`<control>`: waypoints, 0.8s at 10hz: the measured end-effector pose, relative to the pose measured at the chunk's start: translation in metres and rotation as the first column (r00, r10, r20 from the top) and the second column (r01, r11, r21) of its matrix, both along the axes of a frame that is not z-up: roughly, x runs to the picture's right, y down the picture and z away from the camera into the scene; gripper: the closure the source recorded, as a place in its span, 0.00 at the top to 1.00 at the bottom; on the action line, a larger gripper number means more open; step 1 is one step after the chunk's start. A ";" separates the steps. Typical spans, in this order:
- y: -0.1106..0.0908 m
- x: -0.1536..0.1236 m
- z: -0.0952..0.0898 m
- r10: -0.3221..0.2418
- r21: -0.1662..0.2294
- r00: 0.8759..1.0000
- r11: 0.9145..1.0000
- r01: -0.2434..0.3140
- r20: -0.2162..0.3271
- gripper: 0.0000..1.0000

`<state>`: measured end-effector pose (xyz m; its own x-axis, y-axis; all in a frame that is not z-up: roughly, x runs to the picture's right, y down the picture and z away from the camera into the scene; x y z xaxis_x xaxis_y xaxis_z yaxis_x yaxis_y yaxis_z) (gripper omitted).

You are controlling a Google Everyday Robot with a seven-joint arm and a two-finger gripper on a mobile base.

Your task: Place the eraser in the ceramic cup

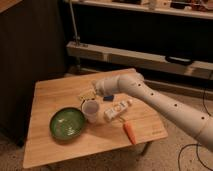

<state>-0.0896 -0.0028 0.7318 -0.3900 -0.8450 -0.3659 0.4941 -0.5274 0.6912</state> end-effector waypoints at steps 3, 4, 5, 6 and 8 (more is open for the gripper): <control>0.000 0.000 0.000 0.000 0.000 1.000 1.000 0.000 0.000 0.75; 0.000 0.000 0.000 0.000 0.000 1.000 1.000 0.000 0.000 0.75; -0.001 0.000 -0.001 0.000 0.002 1.000 1.000 0.000 -0.001 0.75; -0.001 0.000 0.000 -0.001 0.000 1.000 1.000 0.001 -0.001 0.75; -0.004 0.000 0.010 -0.025 -0.059 1.000 0.998 0.024 -0.015 0.75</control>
<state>-0.0899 -0.0073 0.7419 -0.4165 -0.8547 -0.3097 0.4924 -0.4985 0.7135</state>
